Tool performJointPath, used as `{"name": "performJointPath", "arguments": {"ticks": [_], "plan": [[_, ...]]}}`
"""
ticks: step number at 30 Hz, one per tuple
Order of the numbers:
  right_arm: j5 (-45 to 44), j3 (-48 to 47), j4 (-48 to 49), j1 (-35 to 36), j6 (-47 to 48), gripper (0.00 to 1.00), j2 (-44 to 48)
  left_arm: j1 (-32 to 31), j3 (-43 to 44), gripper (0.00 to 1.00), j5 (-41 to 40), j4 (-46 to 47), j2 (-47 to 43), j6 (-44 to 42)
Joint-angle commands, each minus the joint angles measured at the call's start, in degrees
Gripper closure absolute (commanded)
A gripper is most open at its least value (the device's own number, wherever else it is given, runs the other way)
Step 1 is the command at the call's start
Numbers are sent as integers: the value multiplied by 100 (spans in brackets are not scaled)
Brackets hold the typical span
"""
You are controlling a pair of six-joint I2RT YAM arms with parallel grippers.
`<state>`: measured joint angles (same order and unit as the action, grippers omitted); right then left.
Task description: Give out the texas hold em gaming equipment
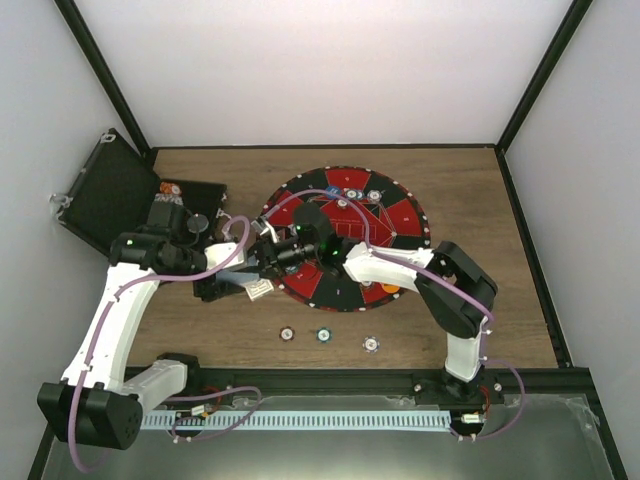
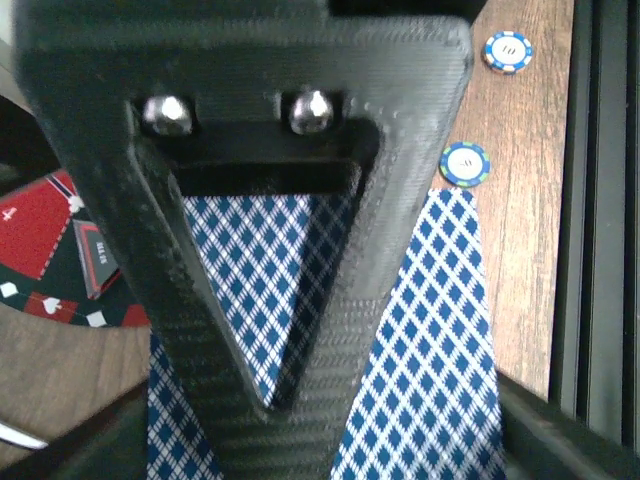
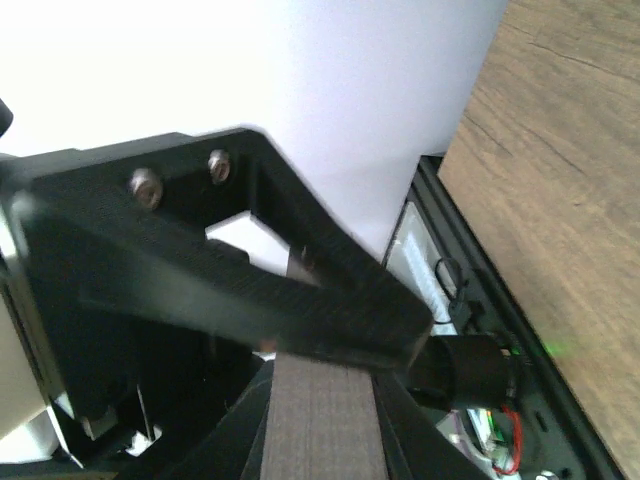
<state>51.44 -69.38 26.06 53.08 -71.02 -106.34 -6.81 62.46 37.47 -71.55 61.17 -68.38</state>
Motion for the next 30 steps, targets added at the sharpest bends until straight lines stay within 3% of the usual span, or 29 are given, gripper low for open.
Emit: {"name": "performJointPath", "arguments": {"ticks": [1,11,22,30], "plan": [[93,13,114,21,-35,93,79,-36,-279,2,-81,395,-122,104],[-47,6,-451,23,274,97,23,-40,-122,2,-187,523,-157,120],[-108,-343,-959,26,553,97,-23,-90,-218,26,-136,455,101,61],[-85,-421,-934,27,536,98,-123,-235,-285,28,-186,627,157,216]]}}
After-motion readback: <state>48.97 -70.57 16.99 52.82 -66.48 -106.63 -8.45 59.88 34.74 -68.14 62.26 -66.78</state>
